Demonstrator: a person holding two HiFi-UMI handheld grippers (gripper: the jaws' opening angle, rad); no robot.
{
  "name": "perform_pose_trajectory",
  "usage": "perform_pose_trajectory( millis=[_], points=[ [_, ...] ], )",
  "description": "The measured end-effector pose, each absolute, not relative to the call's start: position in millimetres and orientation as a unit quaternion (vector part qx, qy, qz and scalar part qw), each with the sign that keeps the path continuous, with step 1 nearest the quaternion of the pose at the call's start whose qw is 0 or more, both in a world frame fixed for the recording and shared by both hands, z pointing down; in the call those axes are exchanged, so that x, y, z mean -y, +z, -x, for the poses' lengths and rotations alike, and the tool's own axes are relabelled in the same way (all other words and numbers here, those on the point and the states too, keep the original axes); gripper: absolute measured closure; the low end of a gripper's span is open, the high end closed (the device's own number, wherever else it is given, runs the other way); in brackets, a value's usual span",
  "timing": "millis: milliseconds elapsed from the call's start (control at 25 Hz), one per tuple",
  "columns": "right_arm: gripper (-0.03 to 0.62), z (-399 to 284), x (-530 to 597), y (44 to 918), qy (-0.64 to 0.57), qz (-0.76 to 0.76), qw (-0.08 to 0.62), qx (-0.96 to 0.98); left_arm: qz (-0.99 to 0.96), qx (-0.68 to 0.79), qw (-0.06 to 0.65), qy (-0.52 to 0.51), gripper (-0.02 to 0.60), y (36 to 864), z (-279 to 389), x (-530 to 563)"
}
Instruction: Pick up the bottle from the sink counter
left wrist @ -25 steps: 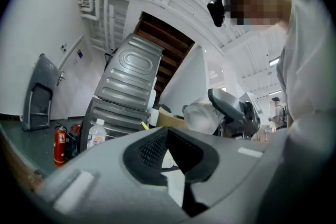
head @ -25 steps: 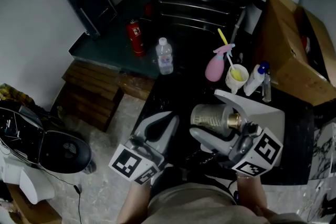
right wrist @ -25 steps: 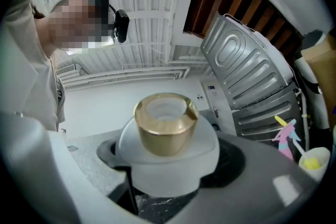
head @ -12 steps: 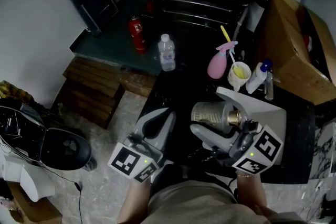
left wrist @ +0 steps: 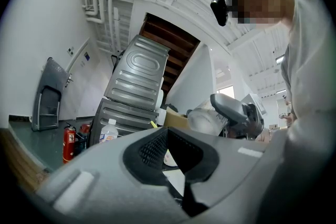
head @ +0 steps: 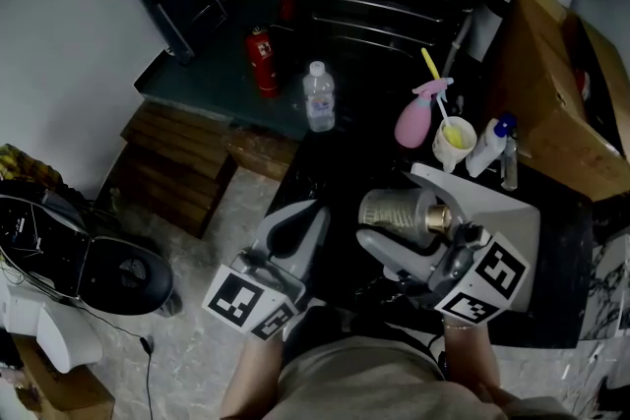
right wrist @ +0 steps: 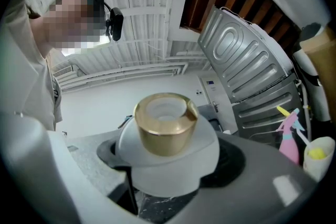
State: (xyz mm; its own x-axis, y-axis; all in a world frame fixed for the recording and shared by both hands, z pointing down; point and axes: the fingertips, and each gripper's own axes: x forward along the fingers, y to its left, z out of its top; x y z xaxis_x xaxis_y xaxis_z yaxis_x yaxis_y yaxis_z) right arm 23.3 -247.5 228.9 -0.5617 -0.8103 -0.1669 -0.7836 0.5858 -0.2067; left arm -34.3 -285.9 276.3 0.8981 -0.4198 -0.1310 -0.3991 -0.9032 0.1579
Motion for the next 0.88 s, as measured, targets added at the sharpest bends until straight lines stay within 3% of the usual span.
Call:
perform_pose_trajectory(
  millis=[880],
  points=[
    [0.253,-16,251,240,-0.054,0.44,0.099,-0.891,-0.971,0.221,0.075,-0.047,0.577,293,34,293]
  ],
)
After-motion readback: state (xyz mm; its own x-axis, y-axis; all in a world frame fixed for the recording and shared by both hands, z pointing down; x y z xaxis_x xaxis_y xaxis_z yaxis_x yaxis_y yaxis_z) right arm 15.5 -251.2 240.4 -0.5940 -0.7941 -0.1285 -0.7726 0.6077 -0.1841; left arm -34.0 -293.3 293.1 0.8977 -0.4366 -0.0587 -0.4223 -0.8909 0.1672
